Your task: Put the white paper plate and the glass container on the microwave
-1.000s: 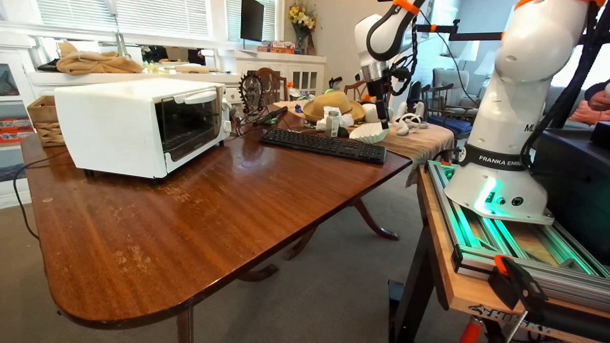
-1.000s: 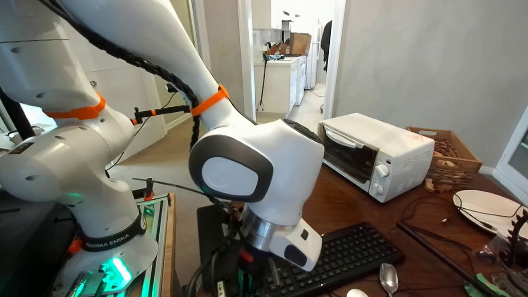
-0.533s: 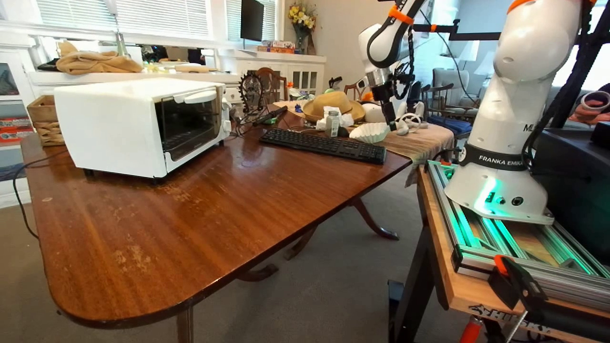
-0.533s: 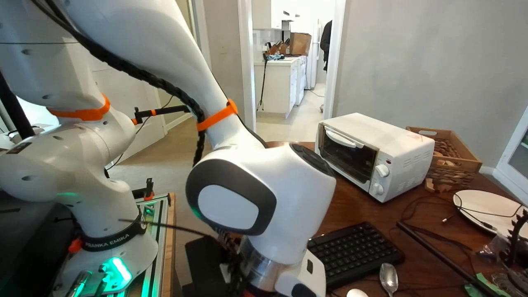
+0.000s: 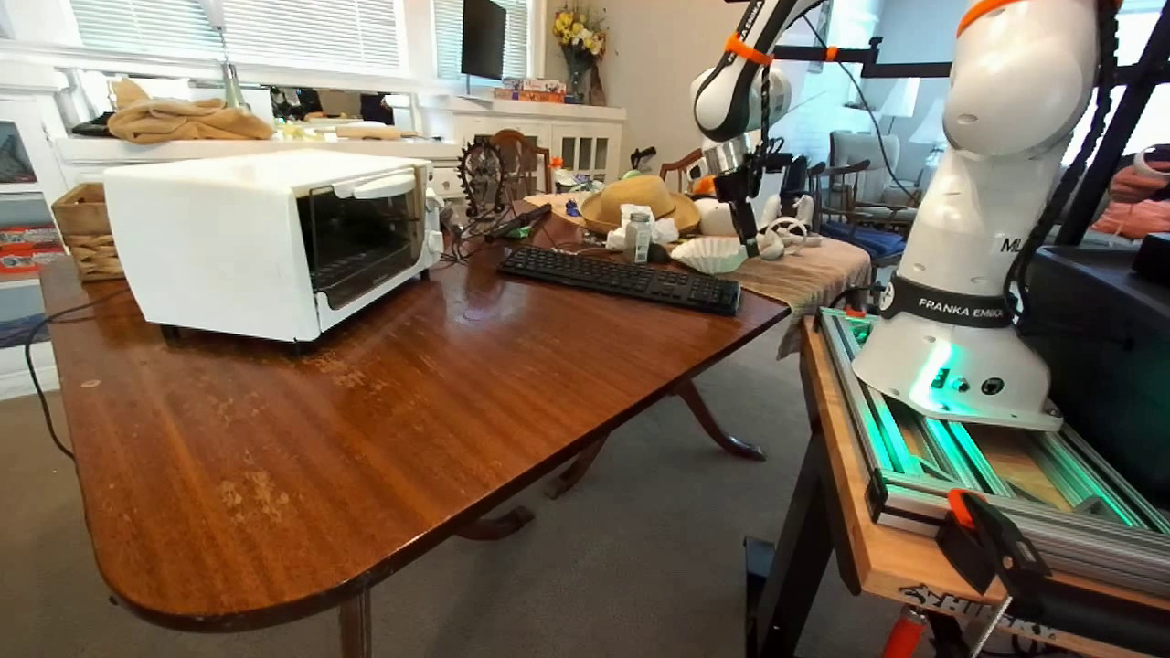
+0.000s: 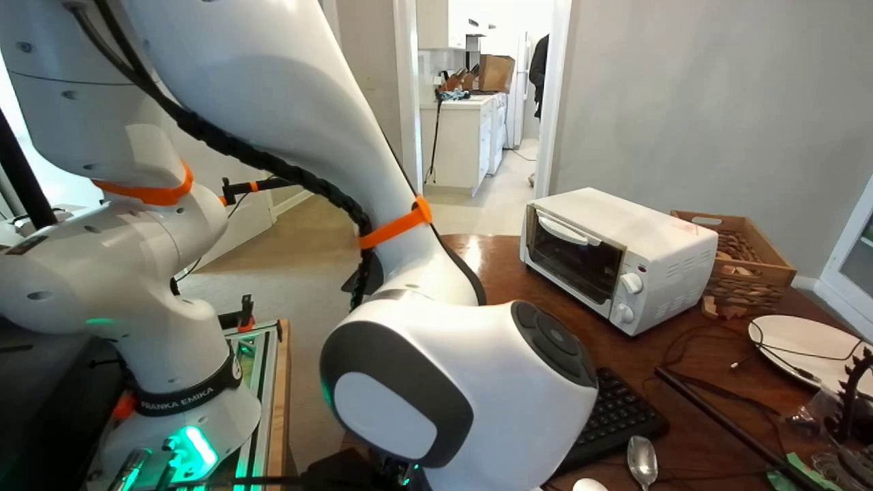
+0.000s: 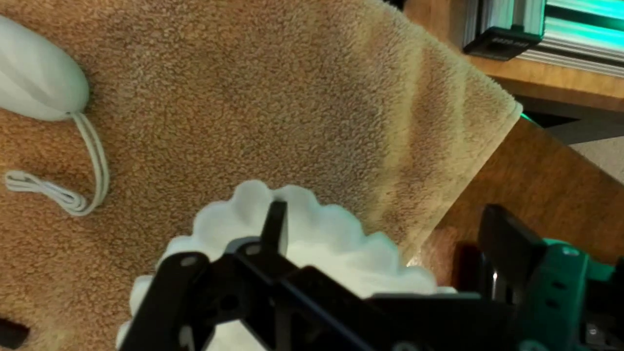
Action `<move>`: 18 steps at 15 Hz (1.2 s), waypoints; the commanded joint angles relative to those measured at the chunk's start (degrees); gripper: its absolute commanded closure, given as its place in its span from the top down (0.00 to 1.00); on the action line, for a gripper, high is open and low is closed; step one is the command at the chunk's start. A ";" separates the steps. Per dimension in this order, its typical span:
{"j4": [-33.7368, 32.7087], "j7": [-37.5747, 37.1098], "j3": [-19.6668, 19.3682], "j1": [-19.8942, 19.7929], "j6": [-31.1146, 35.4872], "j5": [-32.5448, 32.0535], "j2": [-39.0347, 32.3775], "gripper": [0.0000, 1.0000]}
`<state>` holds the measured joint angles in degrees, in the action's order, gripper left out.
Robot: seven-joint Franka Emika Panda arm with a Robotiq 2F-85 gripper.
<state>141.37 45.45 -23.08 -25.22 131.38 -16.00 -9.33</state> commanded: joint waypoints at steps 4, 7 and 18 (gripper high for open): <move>-1.78 0.98 -0.33 -0.85 1.71 -2.36 -0.74 1.00; -1.60 1.20 0.44 -0.73 1.53 -0.90 -2.18 0.66; -1.30 -1.55 2.41 -0.51 1.05 3.42 -1.44 0.00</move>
<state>139.76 45.65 -20.95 -25.72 132.11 -15.36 -11.83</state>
